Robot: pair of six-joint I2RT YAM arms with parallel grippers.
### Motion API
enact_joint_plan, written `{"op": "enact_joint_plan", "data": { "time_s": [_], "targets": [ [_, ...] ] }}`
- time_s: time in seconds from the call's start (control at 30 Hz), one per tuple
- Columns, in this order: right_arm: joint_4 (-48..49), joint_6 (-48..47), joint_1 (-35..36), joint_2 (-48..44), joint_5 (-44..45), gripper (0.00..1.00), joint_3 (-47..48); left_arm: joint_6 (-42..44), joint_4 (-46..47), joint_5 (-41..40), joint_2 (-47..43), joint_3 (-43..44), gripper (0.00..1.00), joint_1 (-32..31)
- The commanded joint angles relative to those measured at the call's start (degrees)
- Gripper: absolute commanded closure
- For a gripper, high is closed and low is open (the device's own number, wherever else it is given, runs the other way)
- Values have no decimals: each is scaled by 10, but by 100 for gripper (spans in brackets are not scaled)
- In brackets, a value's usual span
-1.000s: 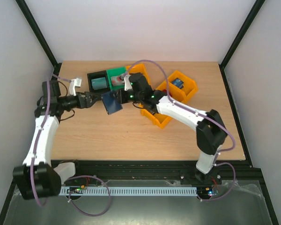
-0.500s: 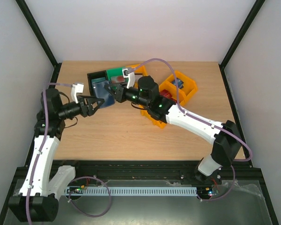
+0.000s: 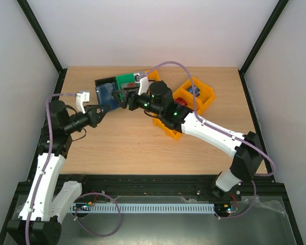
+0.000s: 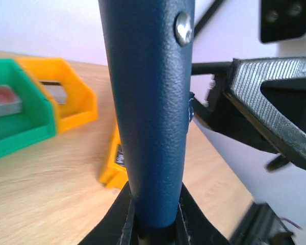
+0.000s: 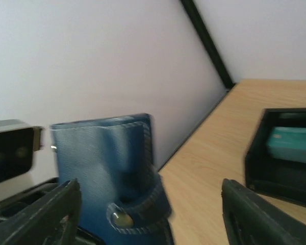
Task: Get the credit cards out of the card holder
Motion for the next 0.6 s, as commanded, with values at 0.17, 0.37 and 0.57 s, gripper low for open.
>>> {"op": "enact_joint_plan", "data": {
  "time_s": [0.17, 0.37, 0.57],
  "targets": [
    [-169, -178, 31, -13, 144, 33, 65, 89, -62, -178, -37, 12, 98, 2],
    [-168, -230, 75, 24, 137, 49, 109, 76, -59, -162, -40, 6, 98, -1],
    [-176, -212, 77, 74, 111, 65, 157, 74, -53, -146, -39, 6, 98, -3]
  ]
}}
